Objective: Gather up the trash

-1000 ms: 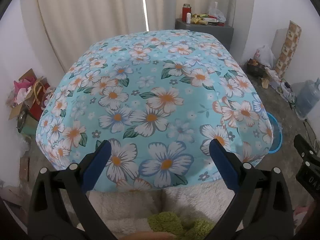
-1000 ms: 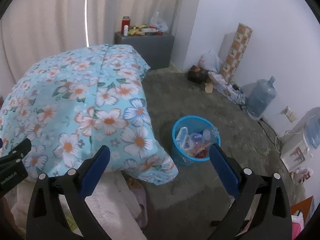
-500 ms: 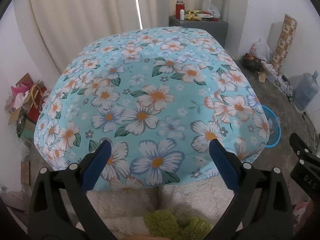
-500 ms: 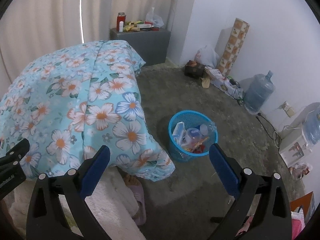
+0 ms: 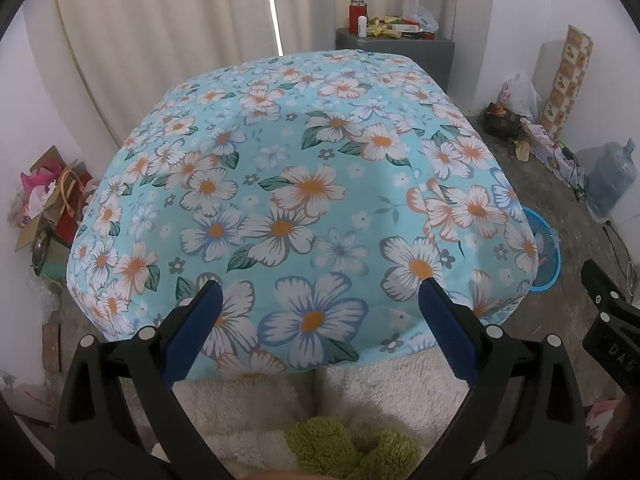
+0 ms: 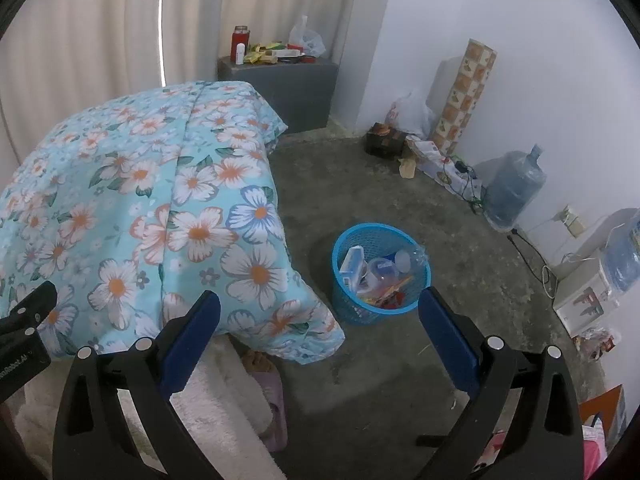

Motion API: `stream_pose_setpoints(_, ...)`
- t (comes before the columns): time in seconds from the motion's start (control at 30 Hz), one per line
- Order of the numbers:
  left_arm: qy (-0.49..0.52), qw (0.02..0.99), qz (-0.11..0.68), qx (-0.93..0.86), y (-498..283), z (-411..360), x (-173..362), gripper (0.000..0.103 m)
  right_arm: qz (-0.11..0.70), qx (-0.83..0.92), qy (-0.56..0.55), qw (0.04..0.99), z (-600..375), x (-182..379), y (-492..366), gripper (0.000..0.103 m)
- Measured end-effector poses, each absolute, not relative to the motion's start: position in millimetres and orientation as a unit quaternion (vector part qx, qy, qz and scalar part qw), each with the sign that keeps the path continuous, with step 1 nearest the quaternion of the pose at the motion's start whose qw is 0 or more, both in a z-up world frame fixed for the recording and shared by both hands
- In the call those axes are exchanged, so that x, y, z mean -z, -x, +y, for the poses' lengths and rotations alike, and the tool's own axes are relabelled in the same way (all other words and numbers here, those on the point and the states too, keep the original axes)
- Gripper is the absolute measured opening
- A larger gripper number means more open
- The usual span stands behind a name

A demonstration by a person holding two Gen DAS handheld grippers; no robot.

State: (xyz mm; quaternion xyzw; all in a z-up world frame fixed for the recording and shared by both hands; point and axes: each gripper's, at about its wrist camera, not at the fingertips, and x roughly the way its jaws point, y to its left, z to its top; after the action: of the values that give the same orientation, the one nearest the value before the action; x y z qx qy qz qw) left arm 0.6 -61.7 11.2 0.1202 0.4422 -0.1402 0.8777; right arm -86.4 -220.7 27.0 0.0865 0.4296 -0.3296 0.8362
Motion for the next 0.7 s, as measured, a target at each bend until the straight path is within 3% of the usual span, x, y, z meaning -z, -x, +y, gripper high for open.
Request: stream_pose_setpoints(0.7, -0.122, 0.878, 0.441, 0.139, 0.3, -62.5, -11.6, 0.094, 0.428, 0.332, -0.090, 0.836, -222.9, -27.1, 88.6, 0.096)
